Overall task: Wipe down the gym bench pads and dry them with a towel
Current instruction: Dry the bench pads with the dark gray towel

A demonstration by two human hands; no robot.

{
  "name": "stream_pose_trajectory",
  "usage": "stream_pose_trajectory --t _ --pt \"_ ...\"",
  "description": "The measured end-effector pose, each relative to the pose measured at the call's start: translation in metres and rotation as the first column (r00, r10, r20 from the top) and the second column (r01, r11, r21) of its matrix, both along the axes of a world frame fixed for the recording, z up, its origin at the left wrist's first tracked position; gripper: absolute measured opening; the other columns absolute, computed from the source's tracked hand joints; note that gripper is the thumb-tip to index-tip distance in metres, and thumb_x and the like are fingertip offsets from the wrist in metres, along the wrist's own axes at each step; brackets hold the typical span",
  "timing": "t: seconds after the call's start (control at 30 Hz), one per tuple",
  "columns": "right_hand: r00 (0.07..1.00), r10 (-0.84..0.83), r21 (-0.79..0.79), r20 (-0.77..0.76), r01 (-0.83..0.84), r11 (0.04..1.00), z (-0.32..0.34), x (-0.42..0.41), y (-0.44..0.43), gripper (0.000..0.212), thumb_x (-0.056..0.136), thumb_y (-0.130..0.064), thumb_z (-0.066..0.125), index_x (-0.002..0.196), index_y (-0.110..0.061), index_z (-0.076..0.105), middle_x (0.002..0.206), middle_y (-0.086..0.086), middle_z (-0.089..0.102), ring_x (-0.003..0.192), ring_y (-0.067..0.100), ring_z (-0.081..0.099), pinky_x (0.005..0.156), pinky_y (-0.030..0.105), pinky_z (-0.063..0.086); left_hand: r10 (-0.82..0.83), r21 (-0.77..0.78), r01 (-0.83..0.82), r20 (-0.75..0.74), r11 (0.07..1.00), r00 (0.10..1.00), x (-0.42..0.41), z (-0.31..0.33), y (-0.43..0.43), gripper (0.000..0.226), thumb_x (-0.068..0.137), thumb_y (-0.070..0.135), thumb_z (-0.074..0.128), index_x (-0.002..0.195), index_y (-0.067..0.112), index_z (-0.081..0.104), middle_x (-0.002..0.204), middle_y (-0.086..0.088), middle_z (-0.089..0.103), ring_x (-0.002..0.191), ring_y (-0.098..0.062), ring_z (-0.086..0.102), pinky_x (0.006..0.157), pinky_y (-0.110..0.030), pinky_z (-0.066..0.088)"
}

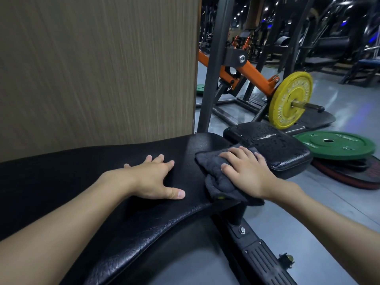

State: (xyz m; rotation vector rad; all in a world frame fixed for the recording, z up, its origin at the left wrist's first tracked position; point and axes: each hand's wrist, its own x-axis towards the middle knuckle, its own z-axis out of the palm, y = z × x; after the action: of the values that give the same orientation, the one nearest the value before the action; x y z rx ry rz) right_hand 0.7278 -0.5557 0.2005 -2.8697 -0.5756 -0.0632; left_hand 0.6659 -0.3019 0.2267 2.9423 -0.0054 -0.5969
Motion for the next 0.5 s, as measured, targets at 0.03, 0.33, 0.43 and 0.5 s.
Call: stream_pose_trajectory --t 0.03,0.33,0.43,0.5 --pt "1.000 0.002 0.006 -0.011 -0.002 1.000 0.001 0.014 0.007 0.054 0.094 -0.058 0.022 0.141 -0.040 0.041 0.156 -0.010 0.031 0.149 0.018 0.014 0.119 0.052 0.007 -0.002 0.001 0.002 0.001 1.000 1.000 0.001 0.000 0.001 0.112 0.070 0.082 0.055 0.155 0.034 0.000 0.164 0.005 -0.012 0.151 -0.025 -0.010 0.112 -0.071 0.009" --pt "0.928 -0.305 0.100 -0.216 0.331 0.938 0.030 0.030 0.072 0.086 0.085 -0.078 0.026 0.154 -0.026 0.028 0.166 0.016 0.004 0.151 0.040 -0.002 0.113 0.068 0.007 0.033 -0.086 -0.028 0.053 0.996 0.998 -0.006 -0.001 0.003 0.117 0.066 0.083 0.057 0.156 0.029 0.006 0.165 0.006 -0.008 0.151 -0.019 -0.010 0.113 -0.069 0.003" --pt "0.939 -0.266 0.020 -0.217 0.277 0.961 0.016 0.028 0.088 0.092 0.080 -0.079 0.037 0.155 -0.028 0.020 0.165 0.017 0.003 0.150 0.043 -0.006 0.112 0.068 0.006 0.075 -0.107 -0.060 0.142 0.992 0.987 -0.013 -0.001 0.012 0.104 0.074 0.079 0.056 0.155 0.028 0.015 0.165 0.002 0.000 0.151 -0.017 -0.001 0.117 -0.060 0.006" --pt "0.978 -0.112 -0.024 -0.174 0.109 0.994 0.017 0.043 0.077 0.086 0.078 -0.069 0.044 0.153 -0.032 0.023 0.165 0.009 0.009 0.152 0.035 -0.003 0.116 0.064 0.007 0.114 -0.047 -0.107 0.205 0.993 0.972 -0.023 0.000 0.031 0.090 0.079 0.078 0.047 0.153 0.036 0.018 0.165 0.003 0.004 0.152 -0.019 0.001 0.117 -0.059 0.011"
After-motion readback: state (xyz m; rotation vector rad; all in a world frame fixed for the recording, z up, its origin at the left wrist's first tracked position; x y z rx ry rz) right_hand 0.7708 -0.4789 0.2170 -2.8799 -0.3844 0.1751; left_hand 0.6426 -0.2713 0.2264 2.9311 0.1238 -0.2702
